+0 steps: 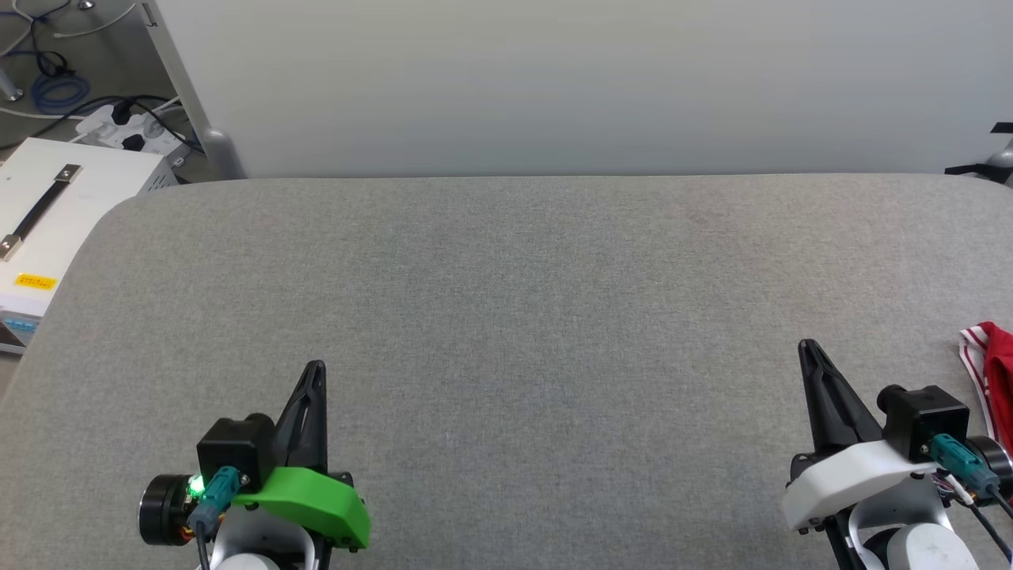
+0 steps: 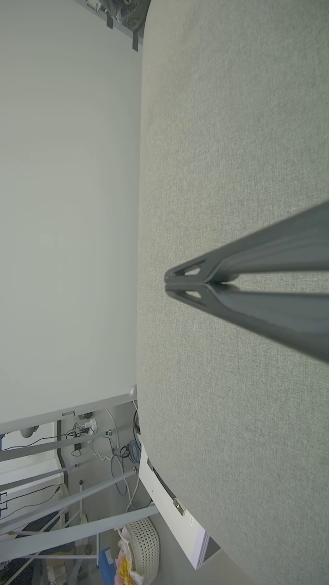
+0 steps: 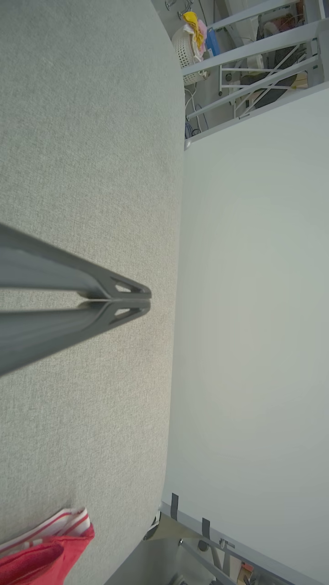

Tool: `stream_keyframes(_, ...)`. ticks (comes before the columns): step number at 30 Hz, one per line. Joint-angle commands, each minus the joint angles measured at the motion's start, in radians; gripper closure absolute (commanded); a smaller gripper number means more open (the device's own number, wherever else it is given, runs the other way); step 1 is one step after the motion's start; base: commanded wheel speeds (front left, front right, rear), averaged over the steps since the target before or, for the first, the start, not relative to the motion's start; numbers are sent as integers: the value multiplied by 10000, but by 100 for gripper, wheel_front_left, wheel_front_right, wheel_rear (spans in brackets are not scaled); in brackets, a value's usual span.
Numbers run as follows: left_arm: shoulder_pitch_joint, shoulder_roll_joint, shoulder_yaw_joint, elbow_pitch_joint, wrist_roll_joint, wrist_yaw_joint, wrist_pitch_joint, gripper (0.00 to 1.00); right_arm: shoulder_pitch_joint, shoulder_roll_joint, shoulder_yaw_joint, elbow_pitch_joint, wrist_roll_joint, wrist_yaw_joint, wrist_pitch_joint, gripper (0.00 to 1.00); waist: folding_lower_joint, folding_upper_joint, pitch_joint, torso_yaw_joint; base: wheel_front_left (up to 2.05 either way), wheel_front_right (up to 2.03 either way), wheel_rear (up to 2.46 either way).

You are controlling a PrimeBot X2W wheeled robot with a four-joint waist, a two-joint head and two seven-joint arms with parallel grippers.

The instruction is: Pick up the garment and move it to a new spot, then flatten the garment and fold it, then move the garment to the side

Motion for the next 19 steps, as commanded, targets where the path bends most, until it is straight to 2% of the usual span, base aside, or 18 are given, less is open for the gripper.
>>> stream_keyframes(1, -50, -49, 34, -65, 162, 74, 67, 100, 125, 21, -11, -66, -86, -5, 65, 100, 0, 0, -2, -3, 0, 0, 0)
stream_keyframes(19, -61, -120, 144, -190, 575, 253, 427, 100, 155, 35, -19, -147, -427, -6, 345, 100, 0, 0, -21, -47, 0, 0, 0)
